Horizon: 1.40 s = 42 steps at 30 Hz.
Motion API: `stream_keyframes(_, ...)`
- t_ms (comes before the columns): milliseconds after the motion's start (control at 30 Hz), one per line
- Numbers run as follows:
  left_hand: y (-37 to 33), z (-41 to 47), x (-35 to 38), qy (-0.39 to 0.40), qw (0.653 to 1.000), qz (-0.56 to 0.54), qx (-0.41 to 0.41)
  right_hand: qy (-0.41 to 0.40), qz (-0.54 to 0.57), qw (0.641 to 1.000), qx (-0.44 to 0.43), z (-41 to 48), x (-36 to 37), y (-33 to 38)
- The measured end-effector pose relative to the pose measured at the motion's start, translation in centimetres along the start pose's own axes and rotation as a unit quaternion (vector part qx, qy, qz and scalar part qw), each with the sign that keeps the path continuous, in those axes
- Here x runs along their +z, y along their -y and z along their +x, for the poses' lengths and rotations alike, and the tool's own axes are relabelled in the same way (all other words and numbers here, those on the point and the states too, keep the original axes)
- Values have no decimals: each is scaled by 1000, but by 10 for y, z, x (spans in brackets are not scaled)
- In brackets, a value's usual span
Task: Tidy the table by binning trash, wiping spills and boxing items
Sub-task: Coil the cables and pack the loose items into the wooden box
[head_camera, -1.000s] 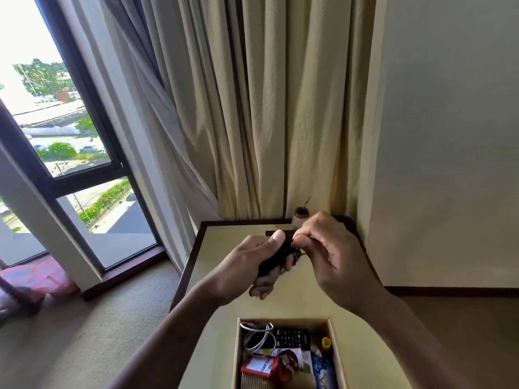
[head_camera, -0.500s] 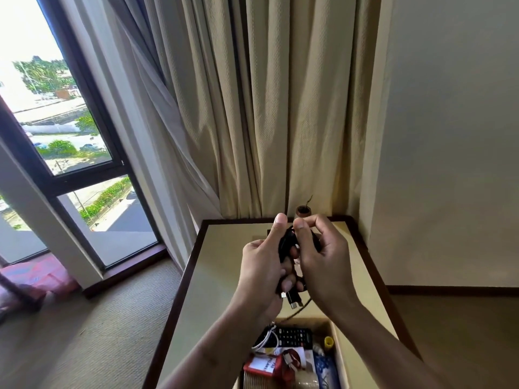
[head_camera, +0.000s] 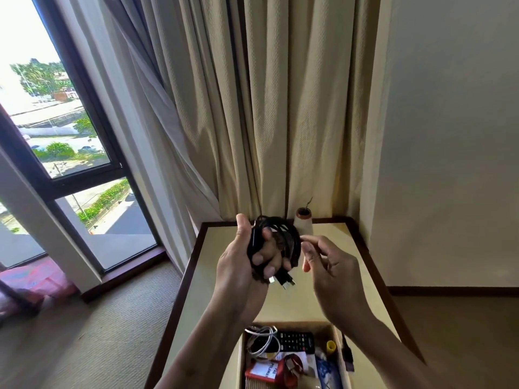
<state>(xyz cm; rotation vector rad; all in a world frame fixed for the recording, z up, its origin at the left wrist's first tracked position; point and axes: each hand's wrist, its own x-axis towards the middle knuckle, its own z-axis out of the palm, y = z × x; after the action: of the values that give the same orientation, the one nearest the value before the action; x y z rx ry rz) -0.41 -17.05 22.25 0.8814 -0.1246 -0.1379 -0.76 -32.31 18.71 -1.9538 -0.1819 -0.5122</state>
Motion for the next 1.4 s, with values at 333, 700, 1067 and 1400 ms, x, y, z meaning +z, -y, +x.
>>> stream_keyframes(333, 0, 22, -20, 81, 772, 593, 214, 317, -294, 891, -142, -16, -2, 27)
stream_keyframes(700, -4, 3, -10, 28, 971, 201, -129, 93, 49, 994, -40, 12, -13, 34)
stream_keyframes(1067, 9, 0, 2, -20, 984, 125, -128, 37, 64, 996, 42, 11, 0, 26)
stream_keyframes(1400, 23, -2, -22, -1, 982, 138, -129, 150, -89, 984, 20, 25, -31, 9)
